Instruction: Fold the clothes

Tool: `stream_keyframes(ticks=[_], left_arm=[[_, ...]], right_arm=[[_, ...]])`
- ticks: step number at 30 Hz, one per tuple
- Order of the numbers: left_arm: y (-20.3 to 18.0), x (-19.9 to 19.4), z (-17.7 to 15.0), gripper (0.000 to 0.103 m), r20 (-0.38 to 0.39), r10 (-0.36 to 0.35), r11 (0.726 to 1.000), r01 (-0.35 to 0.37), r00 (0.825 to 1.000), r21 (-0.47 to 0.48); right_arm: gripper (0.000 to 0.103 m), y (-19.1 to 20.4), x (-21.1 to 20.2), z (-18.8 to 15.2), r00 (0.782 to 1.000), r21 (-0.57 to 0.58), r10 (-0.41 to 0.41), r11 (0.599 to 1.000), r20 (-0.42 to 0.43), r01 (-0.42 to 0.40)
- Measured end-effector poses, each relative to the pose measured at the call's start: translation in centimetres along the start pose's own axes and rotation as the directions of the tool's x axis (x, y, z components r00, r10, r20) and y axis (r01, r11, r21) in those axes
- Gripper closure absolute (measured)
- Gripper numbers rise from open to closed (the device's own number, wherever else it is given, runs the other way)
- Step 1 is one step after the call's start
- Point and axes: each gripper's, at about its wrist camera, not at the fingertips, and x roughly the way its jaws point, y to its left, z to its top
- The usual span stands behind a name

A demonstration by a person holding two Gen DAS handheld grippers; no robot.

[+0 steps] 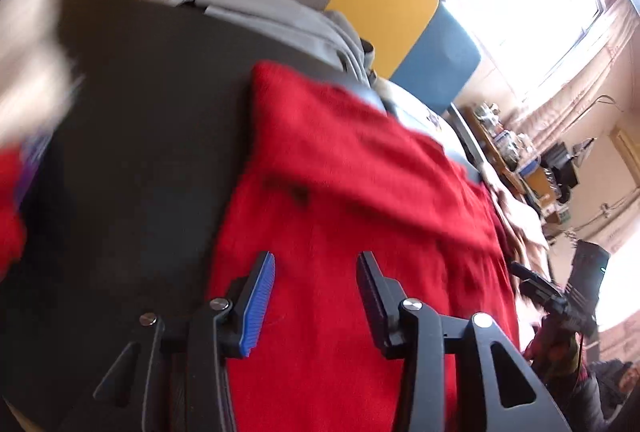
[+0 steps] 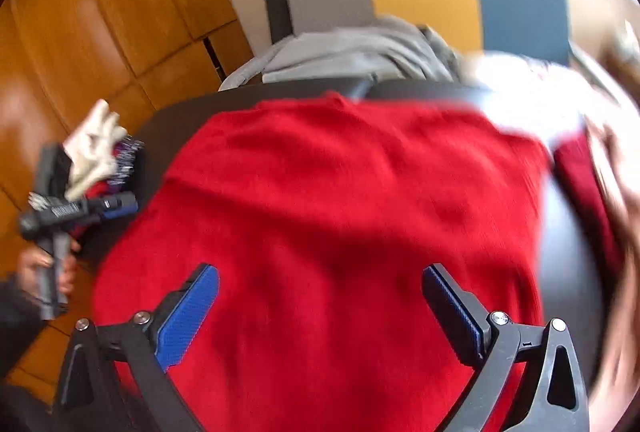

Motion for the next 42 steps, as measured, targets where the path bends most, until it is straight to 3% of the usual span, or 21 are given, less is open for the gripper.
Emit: stream_keyframes(ticks=[3, 6, 11, 13, 16, 25, 31, 35, 39, 42], left_arm=[[2.0, -2.0, -3.6, 0.059, -0.012, 0.006, 0.999, -0.007, 1.0, -0.045], [3.4, -4.1, -6.3, 0.059, 0.007, -0.051, 0.991, 0.051, 0.999, -0.123], [4.2, -5.5, -9.4, 0.059, -0.021, -0.108, 0.981, 0.103, 0.994, -0.163], [4.2, -5.7, -10.2, 0.058, -0.044, -0.119, 0.98, 0.11, 0.992, -0.164], [3.7, -6.1, -12.1, 0.058, -0.092, -0.12, 0.985, 0.107, 0.989, -0.136], [2.9, -5.9, -15.9, 0.052, -0.202, -0.081, 0.997, 0.077, 0.976, -0.03], [3.4, -5.8, -15.6, 0.052, -0.163, -0.032, 0.999, 0.029, 0.986, -0.021], [3.4, -6.0, -14.7, 0.052, -0.113, -0.07, 0.997, 0.068, 0.991, -0.02], [2.8, -3.6, -14.4, 0.052, -0.177, -0.102, 0.994, 0.105, 0.979, 0.012], [3.0, -2.4, -15.0, 0.052, -0.239, -0.12, 0.992, 0.125, 0.964, 0.003]], right_arm=[[0.001, -3.8, -4.7, -5.6, 1.0, 0.185, 0.001, 0.983, -0.01, 0.001], [0.001, -6.4, -7.3, -10.9, 0.999, 0.354, 0.05, 0.934, -0.019, -0.04], [0.001, -6.0, -8.5, -16.9, 0.981, 0.444, 0.19, 0.883, -0.041, -0.153], [0.021, -5.6, -7.6, -18.3, 0.973, 0.457, 0.219, 0.874, -0.075, -0.162], [0.044, -5.1, -6.0, -19.1, 0.957, 0.454, 0.27, 0.869, -0.103, -0.196], [0.042, -5.4, -3.1, -19.4, 0.939, 0.453, 0.279, 0.877, -0.203, -0.162], [0.042, -5.5, -3.4, -19.1, 0.936, 0.46, 0.286, 0.872, -0.204, -0.166], [0.044, -5.0, -4.0, -18.8, 0.947, 0.425, 0.265, 0.89, -0.182, -0.167], [0.068, -4.5, -3.7, -19.0, 0.949, 0.354, 0.22, 0.926, -0.227, -0.131], [0.079, -4.4, -3.8, -19.0, 0.953, 0.322, 0.192, 0.94, -0.234, -0.11]])
